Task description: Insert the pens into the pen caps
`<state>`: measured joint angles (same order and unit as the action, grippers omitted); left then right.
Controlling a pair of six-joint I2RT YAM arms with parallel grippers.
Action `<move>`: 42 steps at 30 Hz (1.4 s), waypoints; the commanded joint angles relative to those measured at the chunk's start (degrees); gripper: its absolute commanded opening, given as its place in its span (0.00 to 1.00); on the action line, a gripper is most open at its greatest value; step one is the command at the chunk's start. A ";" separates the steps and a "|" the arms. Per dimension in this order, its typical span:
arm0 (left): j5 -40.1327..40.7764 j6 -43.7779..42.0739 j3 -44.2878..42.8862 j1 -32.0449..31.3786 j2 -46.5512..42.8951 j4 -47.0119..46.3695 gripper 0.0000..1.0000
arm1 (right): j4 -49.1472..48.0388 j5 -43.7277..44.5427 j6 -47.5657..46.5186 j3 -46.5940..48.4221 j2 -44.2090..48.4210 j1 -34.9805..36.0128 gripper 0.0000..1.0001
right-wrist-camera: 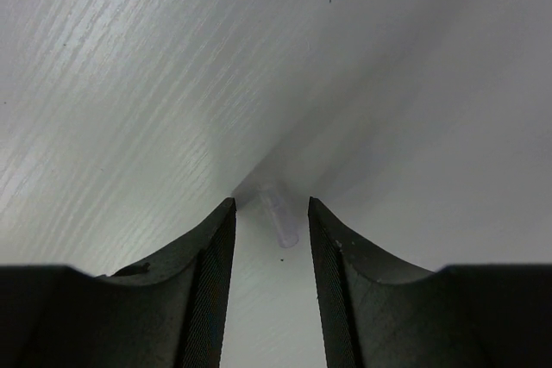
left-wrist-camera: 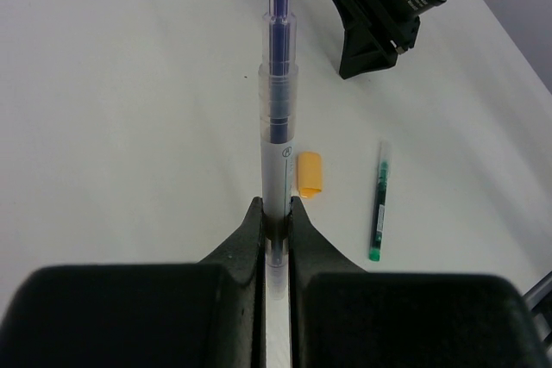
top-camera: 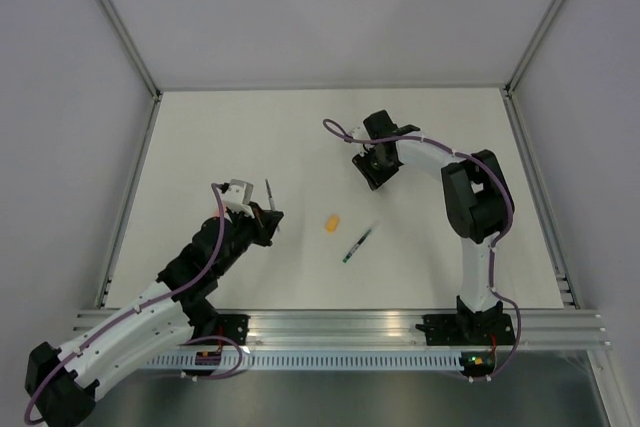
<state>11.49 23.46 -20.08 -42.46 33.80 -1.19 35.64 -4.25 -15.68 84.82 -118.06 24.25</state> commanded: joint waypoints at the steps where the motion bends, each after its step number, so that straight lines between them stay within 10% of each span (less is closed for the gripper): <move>1: 0.47 -2.02 -1.37 0.01 -0.23 -0.13 0.02 | 1.45 -2.43 -1.37 -0.26 -0.77 0.18 0.45; 16: 0.90 -1.49 -1.02 0.01 -0.14 0.05 0.02 | 1.19 3.90 2.58 -6.15 2.57 1.41 0.33; 23: -1.11 -1.49 -0.67 0.09 -1.72 -0.56 0.02 | -0.21 4.33 3.90 -4.75 1.26 2.12 0.02; 29: -2.96 -1.49 -0.49 0.09 -2.68 -1.01 0.02 | -1.45 9.09 7.50 -3.87 2.30 2.12 0.00; 35: -5.24 -1.75 -0.32 0.09 -4.18 -1.00 0.02 | -8.20 4.61 14.97 -4.92 15.21 2.12 0.00; 42: -28.49 -1.58 1.00 0.09 -3.66 -10.31 0.02 | -36.92 -9.60 33.59 -27.98 46.62 2.20 0.00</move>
<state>-3.20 23.18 -19.97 -42.46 29.80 -4.38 15.49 -5.02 6.66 66.48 -84.07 26.39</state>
